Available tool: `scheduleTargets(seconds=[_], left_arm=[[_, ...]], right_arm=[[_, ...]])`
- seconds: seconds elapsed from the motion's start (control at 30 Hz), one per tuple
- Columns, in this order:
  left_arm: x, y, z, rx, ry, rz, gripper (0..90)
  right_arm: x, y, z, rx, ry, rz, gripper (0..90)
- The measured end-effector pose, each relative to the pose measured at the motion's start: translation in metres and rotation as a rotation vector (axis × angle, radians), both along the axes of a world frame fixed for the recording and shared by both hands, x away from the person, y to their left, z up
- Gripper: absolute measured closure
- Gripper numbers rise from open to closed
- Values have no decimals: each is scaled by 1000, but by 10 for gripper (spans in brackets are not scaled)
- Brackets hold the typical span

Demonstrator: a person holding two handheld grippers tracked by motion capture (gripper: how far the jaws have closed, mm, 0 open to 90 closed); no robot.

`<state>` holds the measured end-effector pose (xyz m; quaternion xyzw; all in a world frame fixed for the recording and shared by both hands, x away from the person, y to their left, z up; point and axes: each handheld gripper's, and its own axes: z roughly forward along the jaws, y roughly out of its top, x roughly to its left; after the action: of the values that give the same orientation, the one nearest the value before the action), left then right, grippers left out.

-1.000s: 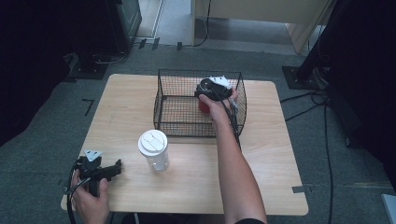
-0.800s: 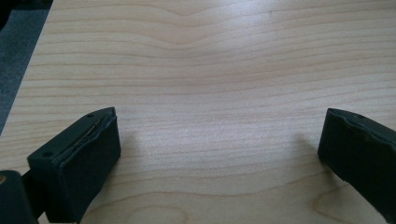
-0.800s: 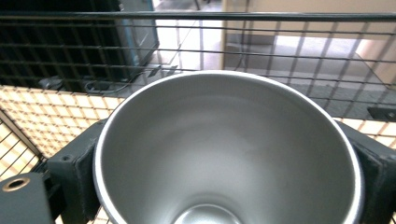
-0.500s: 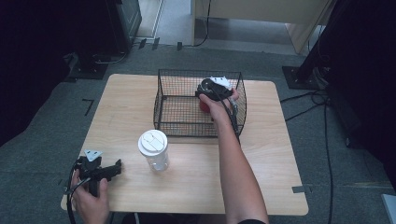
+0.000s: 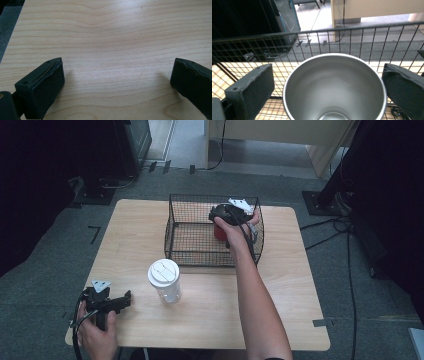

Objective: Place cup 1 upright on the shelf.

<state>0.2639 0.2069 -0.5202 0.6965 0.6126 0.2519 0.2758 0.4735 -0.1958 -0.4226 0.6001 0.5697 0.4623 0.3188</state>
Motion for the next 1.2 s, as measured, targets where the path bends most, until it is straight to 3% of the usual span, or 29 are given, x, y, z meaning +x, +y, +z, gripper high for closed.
scheduleTargets(seconds=[0.37,0.83,1.07,1.2], left_arm=[[0,0,0,1,2,-1,0],[0,0,0,0,0,-1,0],[0,0,0,-3,-1,2,0],[0,0,0,-3,-1,2,0]], right_arm=[[-20,-3,23,-19,-44,38,0],[-66,6,56,-1,-137,140,0],[-89,11,55,-9,-150,185,0],[-103,12,46,-55,-163,185,0]])
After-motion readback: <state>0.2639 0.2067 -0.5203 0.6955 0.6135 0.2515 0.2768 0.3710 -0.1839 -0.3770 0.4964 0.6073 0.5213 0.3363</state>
